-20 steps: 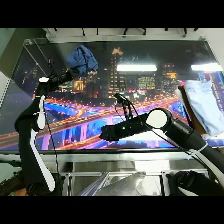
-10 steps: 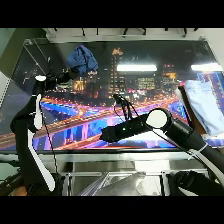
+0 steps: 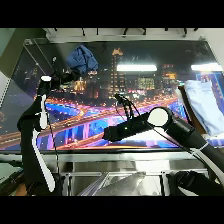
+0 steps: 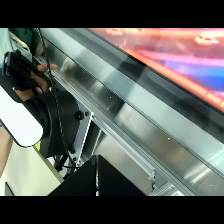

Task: Fold the shirts.

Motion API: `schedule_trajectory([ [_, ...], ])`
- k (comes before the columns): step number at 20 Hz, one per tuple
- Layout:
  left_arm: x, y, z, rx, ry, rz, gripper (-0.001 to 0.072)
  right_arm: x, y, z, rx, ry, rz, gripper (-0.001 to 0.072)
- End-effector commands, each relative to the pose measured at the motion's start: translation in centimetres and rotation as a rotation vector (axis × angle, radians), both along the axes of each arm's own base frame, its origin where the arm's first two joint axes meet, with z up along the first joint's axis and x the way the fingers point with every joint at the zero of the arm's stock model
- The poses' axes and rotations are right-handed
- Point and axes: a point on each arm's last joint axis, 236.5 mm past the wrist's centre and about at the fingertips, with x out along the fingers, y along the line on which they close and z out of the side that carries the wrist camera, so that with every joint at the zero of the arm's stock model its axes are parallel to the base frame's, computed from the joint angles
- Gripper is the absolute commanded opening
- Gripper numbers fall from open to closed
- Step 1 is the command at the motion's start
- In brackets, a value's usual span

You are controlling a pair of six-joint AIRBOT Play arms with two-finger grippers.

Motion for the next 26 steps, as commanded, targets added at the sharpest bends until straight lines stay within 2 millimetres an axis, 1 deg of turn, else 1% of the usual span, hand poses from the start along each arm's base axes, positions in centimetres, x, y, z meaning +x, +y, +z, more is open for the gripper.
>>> schedule_trajectory([
  [1, 0.3, -0.9, 0.7, 0.046, -0.073, -0.054, 0.043, 0.3, -0.2, -0.1, -0.005, 0.018, -0.021, 0.0022],
  [3, 0.5, -1.6, 1.2, 0.083, -0.125, -0.086, 0.0406, 0.2, -0.2, -0.1, -0.009, 0.054, -0.048, 0.0022],
  [4, 0.6, -2.0, 1.6, 0.095, -0.159, -0.107, 0.0367, 0.1, -0.2, 0.0, -0.007, 0.065, -0.049, 0.0022],
  [5, 0.6, -2.2, 2.0, 0.109, -0.192, -0.132, 0.0243, 0.0, -0.1, 0.1, -0.003, 0.071, -0.049, 0.0022],
  [6, 0.8, -2.3, 2.0, 0.118, -0.201, -0.123, 0.006, 0.0, -0.1, 0.1, -0.001, 0.079, -0.053, 0.0022],
  [7, 1.2, -2.3, 2.2, 0.134, -0.219, -0.11, 0.0009, 0.0, -0.1, 0.1, -0.002, 0.09, -0.062, 0.0022],
  [9, 1.5, -2.3, 2.7, 0.135, -0.258, -0.105, 0.0007, -0.2, 0.1, 0.5, 0.013, 0.107, -0.064, 0.0022],
  [10, 1.7, -2.4, 2.9, 0.103, -0.266, -0.091, 0.0006, -0.3, 0.3, 0.8, 0.027, 0.119, -0.064, 0.0022],
  [12, 1.9, -1.5, 3.4, 0.015, -0.258, -0.029, 0.0005, -0.6, 0.6, 1.2, 0.044, 0.139, -0.061, 0.0022],
  [13, 1.5, -0.9, 3.1, 0.012, -0.238, -0.018, 0.0005, -0.6, 0.5, 1.2, 0.045, 0.136, -0.061, 0.0022],
  [15, -0.7, 0.5, 1.6, 0.137, -0.181, -0.059, 0.0004, -0.5, 0.6, 1.3, 0.049, 0.131, -0.067, 0.0022],
  [16, -1.6, 1.6, 1.3, 0.169, -0.14, -0.058, 0.0004, -0.2, 0.6, 1.4, 0.055, 0.114, -0.068, 0.0022],
  [17, -2.0, 2.7, 2.0, 0.112, -0.089, -0.001, 0.0005, 0.2, 0.7, 1.6, 0.066, 0.094, -0.078, 0.0022],
  [18, -2.4, 4.1, 3.1, 0.07, -0.06, 0.051, 0.0004, 0.5, 0.8, 1.8, 0.074, 0.077, -0.082, 0.0023],
  [19, -3.3, 5.1, 4.8, 0.057, -0.057, 0.054, 0.0004, 0.4, 0.7, 2.1, 0.079, 0.061, -0.074, 0.0022],
  [20, -4.3, 5.3, 6.6, 0.047, -0.062, 0.037, 0.0004, 0.4, 0.7, 2.3, 0.085, 0.041, -0.065, 0.0022],
  [21, -5.6, 5.1, 8.3, 0.03, -0.061, 0.004, 0.0004, 0.5, 0.6, 2.7, 0.093, 0.017, -0.059, 0.0022],
  [22, -7.5, 4.2, 9.8, 0.011, -0.05, -0.054, 0.0004, 1.0, 0.3, 3.1, 0.102, -0.005, -0.068, 0.0022],
  [23, -9.6, 2.9, 11.1, -0.011, -0.027, -0.109, 0.0004, 1.9, 0.0, 3.6, 0.116, -0.035, -0.089, 0.0022],
  [24, -12.0, 1.7, 12.1, -0.041, 0.011, -0.147, 0.0005, 2.9, -0.5, 4.2, 0.13, -0.072, -0.114, 0.0022],
  [26, -17.0, 0.0, 13.5, -0.063, 0.084, -0.194, 0.0004, 5.2, -2.4, 5.4, 0.147, -0.131, -0.167, 0.0022],
])
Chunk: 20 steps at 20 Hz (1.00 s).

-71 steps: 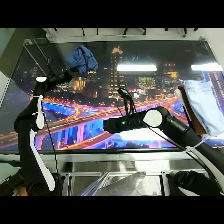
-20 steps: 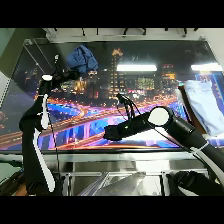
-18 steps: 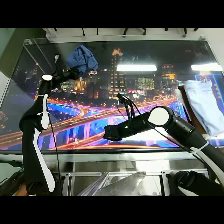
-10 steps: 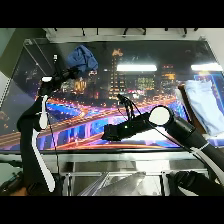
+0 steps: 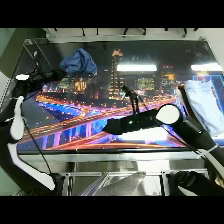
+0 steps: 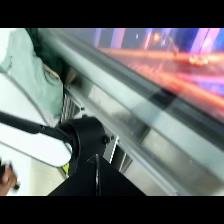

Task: Fold the shirts.

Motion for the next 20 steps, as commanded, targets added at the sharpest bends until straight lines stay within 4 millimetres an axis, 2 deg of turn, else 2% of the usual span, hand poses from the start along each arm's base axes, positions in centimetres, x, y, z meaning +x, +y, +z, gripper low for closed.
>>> schedule_trajectory([
  [1, -9.1, -2.7, 2.7, -0.033, 0.128, -0.102, 0.0005, 3.4, -2.8, 2.0, 0.027, -0.114, -0.08, 0.0022],
  [3, -15.3, -3.5, 3.4, -0.009, 0.187, -0.087, 0.0005, 5.1, -5.1, 3.4, 0.035, -0.172, -0.135, 0.0022],
  [5, -21.8, -5.4, 4.5, -0.043, 0.223, -0.085, 0.0005, 6.2, -7.4, 4.4, 0.029, -0.224, -0.172, 0.0022],
  [8, -31.8, -10.4, 4.5, -0.13, 0.326, -0.095, 0.0007, 7.9, -11.1, 5.2, 0.015, -0.247, -0.251, 0.0023],
  [11, -39.7, -15.4, 4.7, -0.229, 0.416, -0.137, 0.0006, 8.2, -14.0, 4.5, -0.02, -0.205, -0.282, 0.0022],
  [13, -43.5, -17.5, 4.5, -0.223, 0.452, -0.176, 0.0006, 7.8, -15.5, 3.8, -0.05, -0.204, -0.252, 0.0022],
  [16, -47.6, -19.9, 3.4, -0.172, 0.54, -0.227, 0.0006, 6.6, -16.9, 3.0, -0.08, -0.176, -0.207, 0.0022],
  [18, -50.4, -22.9, 2.7, -0.172, 0.595, -0.307, 0.0006, 6.8, -17.9, 2.8, -0.096, -0.169, -0.226, 0.0022],
  [20, -52.3, -26.6, 2.2, -0.177, 0.607, -0.36, 0.0006, 7.6, -19.2, 2.5, -0.125, -0.18, -0.265, 0.0022],
])
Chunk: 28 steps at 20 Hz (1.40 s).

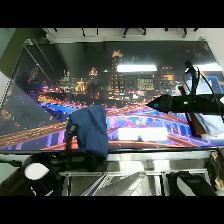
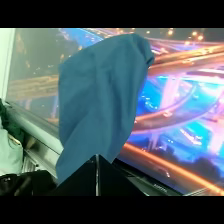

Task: Fold the shirts.

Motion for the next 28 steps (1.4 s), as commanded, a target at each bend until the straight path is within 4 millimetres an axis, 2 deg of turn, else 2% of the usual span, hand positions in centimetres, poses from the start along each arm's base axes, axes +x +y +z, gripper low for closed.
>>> schedule_trajectory([
  [1, -3.2, -6.0, -0.6, -0.044, 0.028, -0.033, 0.0006, 0.4, -2.2, -0.7, -0.039, 0.008, -0.037, 0.0022],
  [3, -3.1, -9.5, -2.0, 0.005, 0.032, -0.055, 0.0008, 0.9, -3.1, -0.7, -0.038, 0.009, -0.066, 0.0022],
  [4, -2.9, -10.5, -3.3, 0.058, 0.044, -0.079, 0.0008, 1.0, -3.4, -0.7, -0.039, 0.01, -0.076, 0.0022],
  [6, -1.8, -11.1, -5.0, 0.169, 0.027, -0.179, 0.0009, 1.0, -3.8, -0.6, -0.029, 0.016, -0.088, 0.0022],
  [7, 0.0, -10.2, -5.7, 0.231, -0.002, -0.212, 0.0009, 0.9, -3.5, -0.1, -0.005, 0.02, -0.088, 0.0022],
  [8, 2.2, -8.6, -6.3, 0.304, -0.025, -0.214, 0.0009, 0.9, -2.9, 0.8, 0.032, 0.008, -0.085, 0.0022],
  [10, 7.2, -4.0, -6.9, 0.429, -0.058, -0.162, 0.0009, 1.0, -2.4, 2.0, 0.076, -0.023, -0.084, 0.0022],
  [12, 10.9, -1.1, -6.1, 0.413, -0.103, -0.098, 0.0009, 1.6, -2.6, 2.2, 0.07, -0.055, -0.097, 0.0022],
  [13, 12.2, -0.3, -5.7, 0.384, -0.106, -0.056, 0.0013, 1.9, -2.7, 2.3, 0.068, -0.068, -0.106, 0.0022],
  [14, 13.1, 0.3, -5.4, 0.358, -0.1, -0.029, 0.0211, 2.2, -2.8, 2.4, 0.064, -0.084, -0.109, 0.0022],
  [15, 13.7, 0.7, -5.2, 0.338, -0.079, 0.0, 0.0576, 2.5, -3.1, 2.4, 0.056, -0.095, -0.121, 0.0022],
  [16, 14.2, 1.1, -5.0, 0.329, -0.062, 0.023, 0.0705, 2.8, -3.3, 2.3, 0.047, -0.105, -0.131, 0.0022],
  [17, 15.0, 2.0, -4.5, 0.337, -0.065, 0.036, 0.0706, 2.9, -3.6, 2.0, 0.024, -0.107, -0.137, 0.0022],
  [19, 17.6, 4.1, -1.3, 0.325, -0.104, 0.09, 0.0706, 3.0, -4.3, 0.8, -0.028, -0.094, -0.139, 0.0022],
  [21, 19.9, 8.2, 2.5, 0.34, -0.162, 0.184, 0.0705, 2.4, -4.2, -0.2, -0.044, -0.055, -0.109, 0.0022],
  [22, 20.2, 11.1, 3.3, 0.378, -0.164, 0.224, 0.0702, 1.9, -4.0, -0.8, -0.045, -0.024, -0.083, 0.0023],
  [23, 19.6, 14.2, 2.9, 0.434, -0.133, 0.248, 0.0603, 1.5, -3.8, -1.3, -0.045, 0.005, -0.061, 0.0026],
  [25, 16.6, 19.3, -0.2, 0.504, -0.012, 0.232, 0.0588, 1.2, -3.5, -2.1, -0.043, 0.038, -0.041, 0.0071],
  [26, 15.4, 21.4, -2.2, 0.513, 0.057, 0.262, 0.0588, 1.2, -3.4, -2.3, -0.042, 0.045, -0.037, 0.0227],
  [27, 14.9, 23.2, -4.4, 0.5, 0.126, 0.353, 0.0588, 1.3, -3.3, -2.6, -0.041, 0.051, -0.034, 0.033],
  [28, 14.6, 24.1, -6.6, 0.451, 0.192, 0.44, 0.0588, 1.2, -3.0, -2.7, -0.04, 0.054, -0.027, 0.0326],
])
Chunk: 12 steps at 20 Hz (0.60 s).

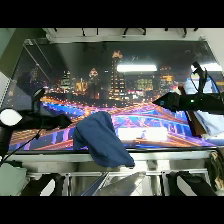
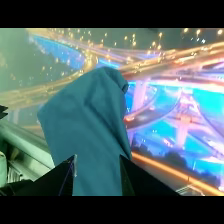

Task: Fold the shirts.

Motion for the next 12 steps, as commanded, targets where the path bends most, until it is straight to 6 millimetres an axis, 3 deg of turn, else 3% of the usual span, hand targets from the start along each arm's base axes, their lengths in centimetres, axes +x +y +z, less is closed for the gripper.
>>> schedule_trajectory([
  [1, -3.3, 4.6, -5.9, -0.094, 0.156, 0.205, 0.0588, -0.5, 0.6, -0.8, -0.003, 0.033, 0.034, 0.0326],
  [5, -5.8, 3.4, -11.7, -0.193, 0.31, 0.162, 0.0588, -1.0, 1.9, -0.5, 0.016, 0.031, 0.066, 0.0325],
  [12, -7.3, -0.9, -16.4, -0.19, 0.441, -0.007, 0.0588, -1.2, 2.3, -0.3, 0.026, 0.03, 0.077, 0.0325],
])
